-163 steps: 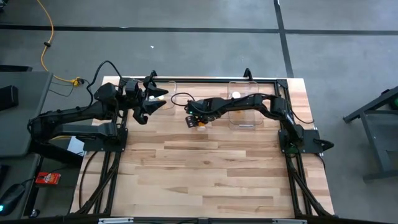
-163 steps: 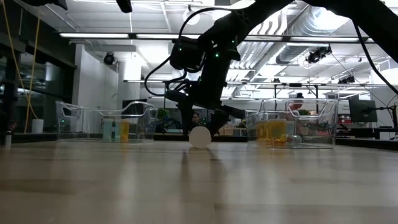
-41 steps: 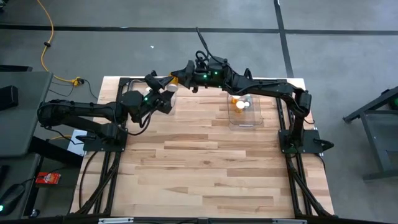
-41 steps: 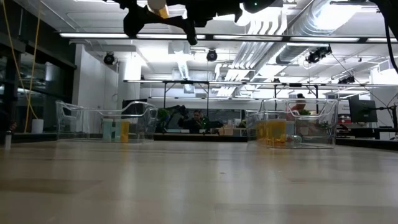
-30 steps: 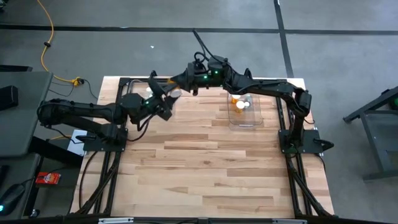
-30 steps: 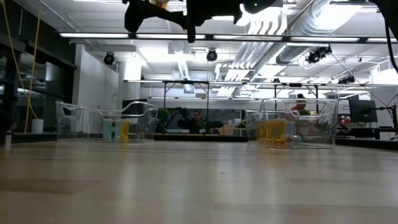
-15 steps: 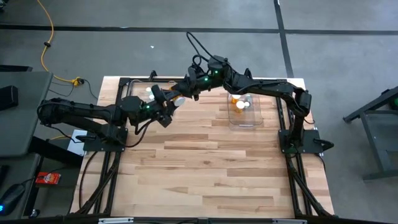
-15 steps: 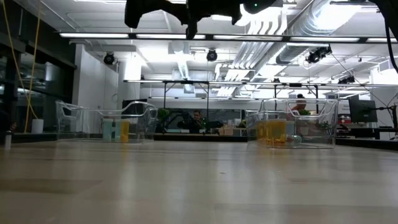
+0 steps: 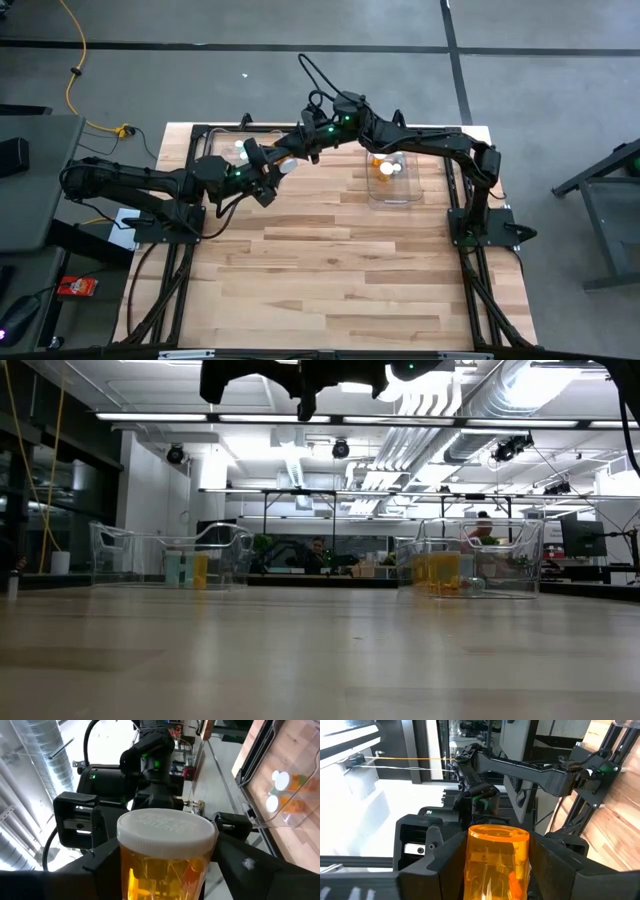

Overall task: Pick and place medicine bottles into bin by pill shape (circle, oval)
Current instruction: Put the orange capsule bottle into the right transparent bin

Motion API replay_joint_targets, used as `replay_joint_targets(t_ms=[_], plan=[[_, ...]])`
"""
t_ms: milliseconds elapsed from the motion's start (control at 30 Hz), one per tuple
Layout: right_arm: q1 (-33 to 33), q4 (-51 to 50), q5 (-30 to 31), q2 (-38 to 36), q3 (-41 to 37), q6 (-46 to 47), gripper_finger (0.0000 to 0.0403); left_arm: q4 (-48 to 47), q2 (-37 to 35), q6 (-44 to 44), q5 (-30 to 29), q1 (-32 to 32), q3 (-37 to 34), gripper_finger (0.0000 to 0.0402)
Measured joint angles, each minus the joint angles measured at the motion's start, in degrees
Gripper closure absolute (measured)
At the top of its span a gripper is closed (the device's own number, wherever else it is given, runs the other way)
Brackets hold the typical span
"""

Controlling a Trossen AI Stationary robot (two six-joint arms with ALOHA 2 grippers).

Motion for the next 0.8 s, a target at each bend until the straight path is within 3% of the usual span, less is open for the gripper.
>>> replay_joint_targets(t_ms=[400, 800], plan=[[0.0, 0.0, 1.3, 0.0, 0.0, -1.9, 0.0206, 0.2, 0.0, 0.0, 0.0, 0.0, 0.0, 0.0194], [-1.9, 3.0, 4.4, -0.4, -0.1, -7.5, 0.0205, 0.6, -0.1, -3.3, -0.7, 0.1, 0.1, 0.0206]])
